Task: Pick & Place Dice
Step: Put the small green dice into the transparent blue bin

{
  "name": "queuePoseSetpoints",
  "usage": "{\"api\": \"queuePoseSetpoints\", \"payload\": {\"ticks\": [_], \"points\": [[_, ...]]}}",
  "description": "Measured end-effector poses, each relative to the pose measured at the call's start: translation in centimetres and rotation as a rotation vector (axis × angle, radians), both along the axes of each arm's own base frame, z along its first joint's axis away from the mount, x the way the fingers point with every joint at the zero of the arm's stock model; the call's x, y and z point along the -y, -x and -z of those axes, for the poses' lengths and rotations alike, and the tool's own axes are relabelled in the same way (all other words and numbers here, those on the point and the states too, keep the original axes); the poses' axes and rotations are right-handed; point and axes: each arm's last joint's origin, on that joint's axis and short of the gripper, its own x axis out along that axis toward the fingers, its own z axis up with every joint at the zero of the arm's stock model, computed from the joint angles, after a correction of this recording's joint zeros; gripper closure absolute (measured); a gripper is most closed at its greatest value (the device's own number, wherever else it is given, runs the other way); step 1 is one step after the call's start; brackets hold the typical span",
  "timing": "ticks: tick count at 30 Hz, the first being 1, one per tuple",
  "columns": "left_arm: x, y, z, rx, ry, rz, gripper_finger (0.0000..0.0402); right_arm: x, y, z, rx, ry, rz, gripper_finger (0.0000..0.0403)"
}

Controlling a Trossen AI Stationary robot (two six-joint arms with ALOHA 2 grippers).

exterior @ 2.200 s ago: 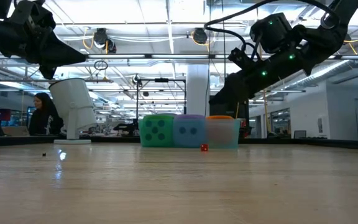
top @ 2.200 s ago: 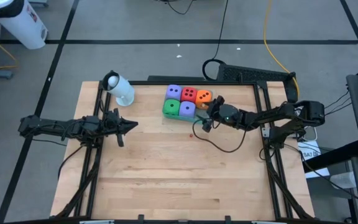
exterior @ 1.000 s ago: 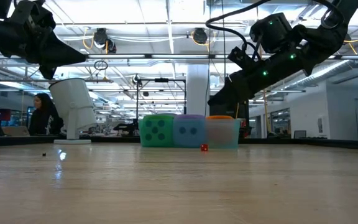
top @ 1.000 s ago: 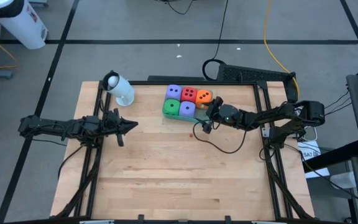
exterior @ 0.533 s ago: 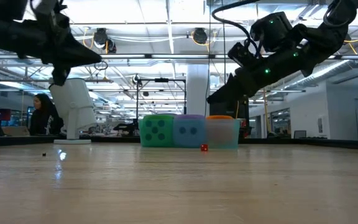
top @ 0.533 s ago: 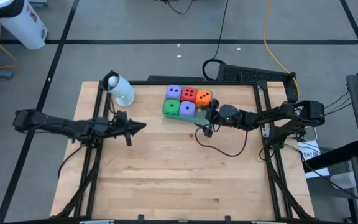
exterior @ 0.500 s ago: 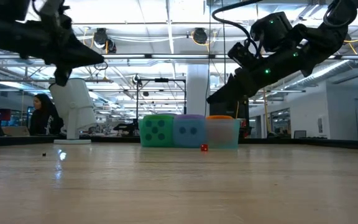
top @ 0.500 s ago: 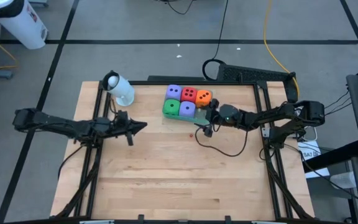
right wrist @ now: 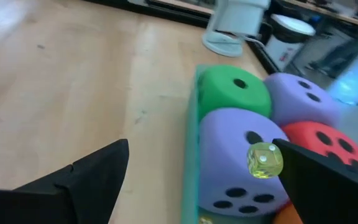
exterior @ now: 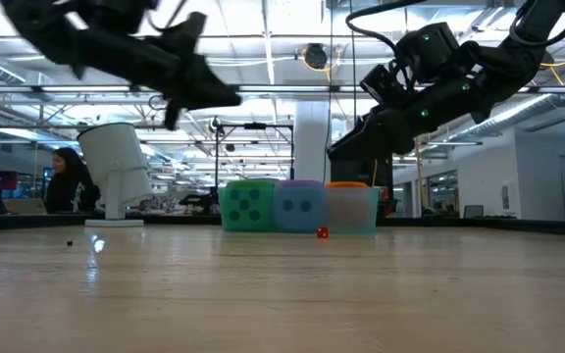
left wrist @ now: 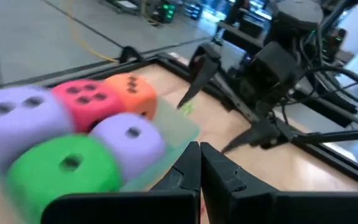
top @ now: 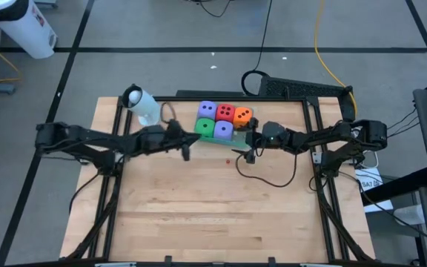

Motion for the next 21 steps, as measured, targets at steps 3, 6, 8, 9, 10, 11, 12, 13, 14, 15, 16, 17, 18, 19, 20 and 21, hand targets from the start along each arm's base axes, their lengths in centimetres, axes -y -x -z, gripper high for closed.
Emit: {"api": "queuePoseSetpoints", "payload": {"ticks": [3, 6, 8, 9, 10, 11, 12, 13, 14, 15, 16, 17, 18, 19, 20, 21], "points": [[-1.1, -2.4, -0.5, -0.015, 0.003, 0.039, 0.0400, 0.0, -0.1, -0.2, 0.019, -0.002, -0.013, 0.0021], [-2.3, -4.9, -0.8, -0.015, 0.008, 0.071, 0.0400, 0.0, -0.1, -0.3, 0.038, -0.001, -0.012, 0.0021], [-3.0, -6.6, -0.7, -0.024, 0.016, 0.093, 0.0400, 0.0, -0.1, -0.5, 0.054, -0.014, -0.006, 0.0021], [-3.4, -7.5, -0.4, -0.032, 0.023, 0.106, 0.0400, 0.0, -0.1, -0.5, 0.061, -0.022, -0.003, 0.0021], [-3.8, -8.3, -0.2, -0.040, 0.031, 0.124, 0.0400, 0.1, -0.2, -0.5, 0.064, -0.029, -0.001, 0.0021], [-4.1, -9.1, 0.0, -0.043, 0.039, 0.146, 0.0400, 0.1, -0.2, -0.5, 0.065, -0.033, 0.001, 0.0021], [-4.5, -10.0, 0.0, -0.039, 0.044, 0.166, 0.0400, 0.1, -0.2, -0.5, 0.066, -0.035, 0.001, 0.0021], [-4.8, -10.8, 0.0, -0.035, 0.050, 0.186, 0.0400, 0.1, -0.2, -0.5, 0.068, -0.035, 0.001, 0.0021], [-5.1, -11.4, 0.1, -0.034, 0.057, 0.204, 0.0400, 0.1, -0.2, -0.6, 0.071, -0.034, 0.002, 0.0021], [-5.5, -12.1, 0.2, -0.032, 0.065, 0.219, 0.0400, 0.1, -0.2, -0.6, 0.072, -0.034, 0.003, 0.0021], [-5.8, -12.6, 0.3, -0.033, 0.070, 0.230, 0.0400, 0.1, -0.2, -0.6, 0.072, -0.034, 0.003, 0.0021], [-6.2, -13.1, 0.4, -0.041, 0.077, 0.237, 0.0400, 0.1, -0.2, -0.6, 0.071, -0.034, 0.003, 0.0021], [-6.6, -13.5, 0.4, -0.050, 0.084, 0.238, 0.0400, 0.1, -0.2, -0.6, 0.071, -0.034, 0.003, 0.0021], [-7.0, -13.9, 0.4, -0.057, 0.089, 0.238, 0.0400, 0.1, -0.2, -0.6, 0.072, -0.034, 0.003, 0.0021], [-7.3, -14.3, 0.4, -0.068, 0.096, 0.237, 0.0400, 0.1, -0.2, -0.6, 0.072, -0.034, 0.003, 0.0021], [-7.6, -14.6, 0.4, -0.082, 0.102, 0.231, 0.0400, 0.1, -0.2, -0.6, 0.075, -0.033, 0.003, 0.0021]]}}
